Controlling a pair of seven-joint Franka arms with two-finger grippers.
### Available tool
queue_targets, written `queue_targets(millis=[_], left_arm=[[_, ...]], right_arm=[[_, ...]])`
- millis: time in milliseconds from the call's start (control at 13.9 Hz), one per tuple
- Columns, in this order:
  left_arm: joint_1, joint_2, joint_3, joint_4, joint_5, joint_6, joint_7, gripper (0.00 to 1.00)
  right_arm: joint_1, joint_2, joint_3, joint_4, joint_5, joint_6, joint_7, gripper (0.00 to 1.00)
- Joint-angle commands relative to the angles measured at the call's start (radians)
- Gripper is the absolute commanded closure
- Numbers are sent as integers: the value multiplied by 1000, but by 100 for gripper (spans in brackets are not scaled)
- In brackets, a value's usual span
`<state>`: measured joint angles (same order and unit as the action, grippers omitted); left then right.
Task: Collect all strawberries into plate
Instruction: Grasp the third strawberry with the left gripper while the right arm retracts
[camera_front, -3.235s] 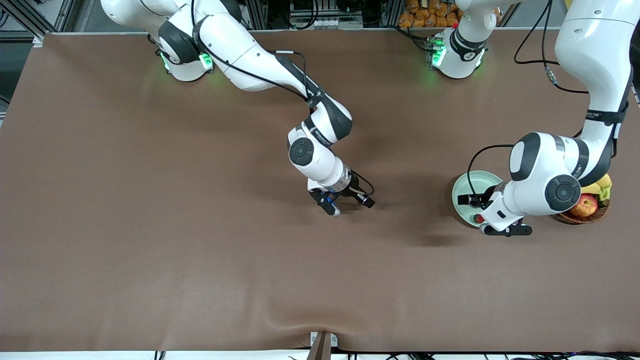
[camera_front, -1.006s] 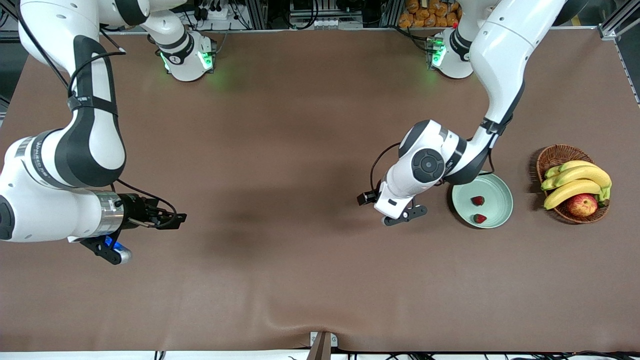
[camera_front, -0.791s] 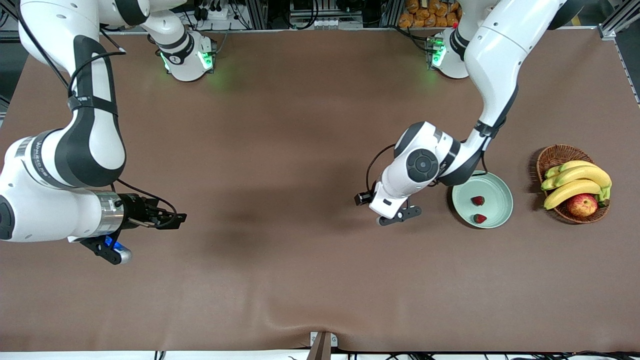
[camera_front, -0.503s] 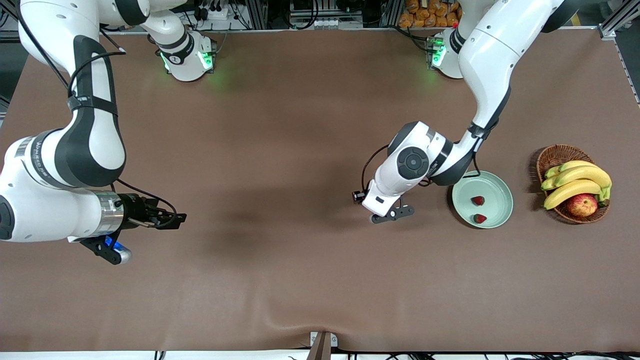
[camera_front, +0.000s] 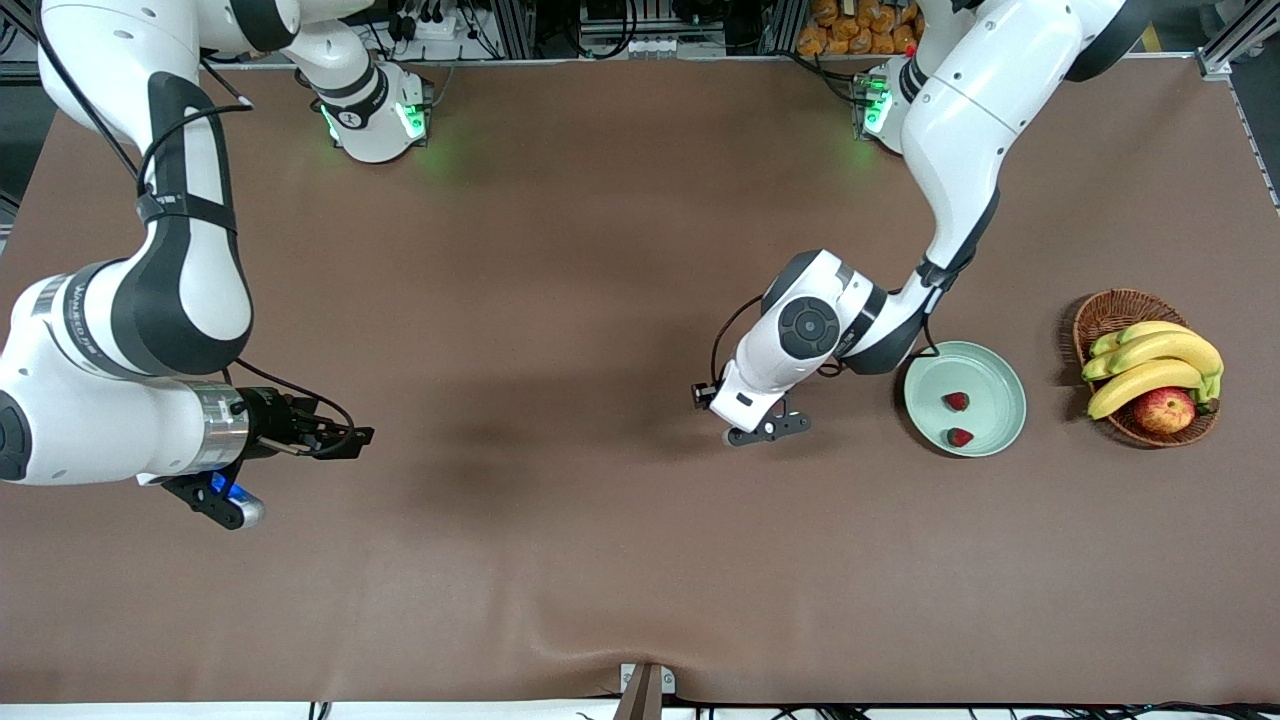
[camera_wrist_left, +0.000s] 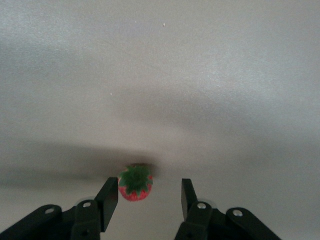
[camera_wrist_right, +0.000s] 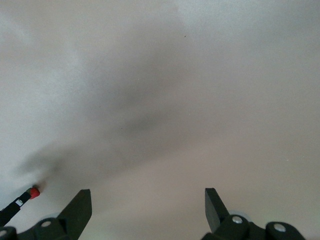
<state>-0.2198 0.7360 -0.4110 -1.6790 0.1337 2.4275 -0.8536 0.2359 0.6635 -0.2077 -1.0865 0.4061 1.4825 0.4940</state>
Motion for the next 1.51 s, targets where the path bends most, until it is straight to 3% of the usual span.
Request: queue_targets(millis=[0, 647, 1078, 1438], left_arm=[[-10, 3, 18, 4, 43, 16, -7, 42], [-24, 16, 31, -2, 78, 16, -22, 41], [-30, 17, 32, -15, 79, 16, -21, 45], [-39, 26, 37, -15, 83, 16, -21, 46]], right_arm=[[-153, -361, 21, -185, -285, -103, -376, 0], [-155, -364, 21, -197, -286, -82, -377, 0], [-152, -495, 21, -426, -288, 77, -379, 0], [-144, -498, 24, -427, -290, 85, -379, 0]])
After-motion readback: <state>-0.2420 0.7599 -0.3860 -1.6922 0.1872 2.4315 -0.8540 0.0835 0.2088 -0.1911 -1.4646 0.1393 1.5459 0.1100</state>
